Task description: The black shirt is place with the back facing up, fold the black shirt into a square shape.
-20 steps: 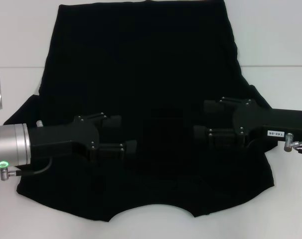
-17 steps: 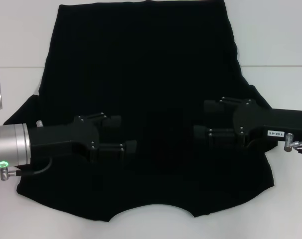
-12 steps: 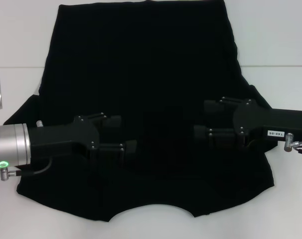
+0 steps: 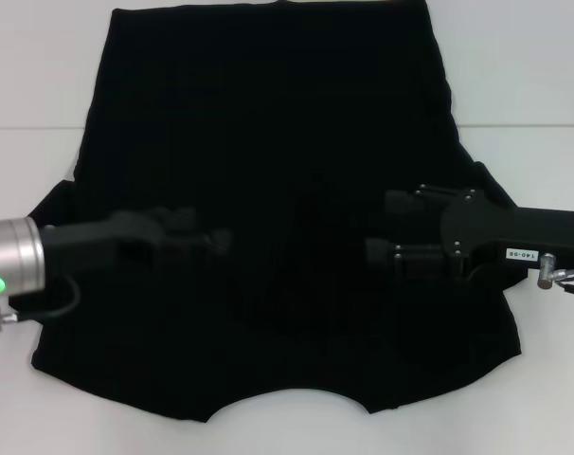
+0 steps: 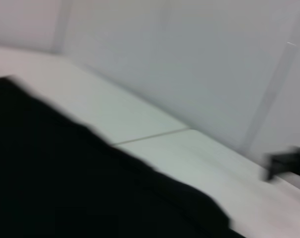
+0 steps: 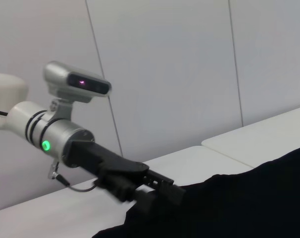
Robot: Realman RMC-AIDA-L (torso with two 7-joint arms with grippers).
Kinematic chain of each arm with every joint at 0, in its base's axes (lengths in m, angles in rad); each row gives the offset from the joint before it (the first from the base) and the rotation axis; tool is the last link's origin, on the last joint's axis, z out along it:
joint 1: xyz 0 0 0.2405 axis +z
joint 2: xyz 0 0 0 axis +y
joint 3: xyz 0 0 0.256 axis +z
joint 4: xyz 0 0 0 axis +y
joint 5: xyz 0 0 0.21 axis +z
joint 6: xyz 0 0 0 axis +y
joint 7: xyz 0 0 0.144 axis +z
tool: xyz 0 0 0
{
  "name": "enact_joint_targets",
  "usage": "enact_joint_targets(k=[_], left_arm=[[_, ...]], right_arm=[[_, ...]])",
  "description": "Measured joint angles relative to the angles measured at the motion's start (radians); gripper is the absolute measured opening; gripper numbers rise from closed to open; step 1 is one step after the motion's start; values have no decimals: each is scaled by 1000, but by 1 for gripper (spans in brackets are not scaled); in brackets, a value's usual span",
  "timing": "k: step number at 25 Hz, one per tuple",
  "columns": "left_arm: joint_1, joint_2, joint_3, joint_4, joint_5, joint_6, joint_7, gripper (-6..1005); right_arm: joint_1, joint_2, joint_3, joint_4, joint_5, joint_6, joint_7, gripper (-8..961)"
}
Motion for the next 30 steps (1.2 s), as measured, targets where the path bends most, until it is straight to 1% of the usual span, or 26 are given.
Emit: enact_joint_targets(k=[2,3,4,8,10,13,19,24,30], left_arm=[[6,7,-10,20,0,-48,-115,907],[11,14,-45,31,5,-63,-186,907],[11,14,-45,31,5,-63,-186,907],[30,28,-117,50,14,-66,-254,907],[45,34,-144,77,15,-63,-281,907],[60,41,-154,117,36,-84,-340,908],[60,47,-157,206,201,-172,-538,908],[50,53,-155,230,320,-245,-666,908],[50,48,-150,224,385,-331,-710,909]], right_arm=[[1,1,0,-1,0,1,2,876],[1,2,0,-1,0,2,4,877],[2,2,0,-1,0,4,6,877],[1,6,6,0,0,13,8,877],[0,9,8,4,0,23,8,877],[0,14,10,5,0,28,8,877],[1,19,19,5,0,29,9,877],[2,22,24,7,0,29,10,876],[0,22,25,8,0,29,10,877]])
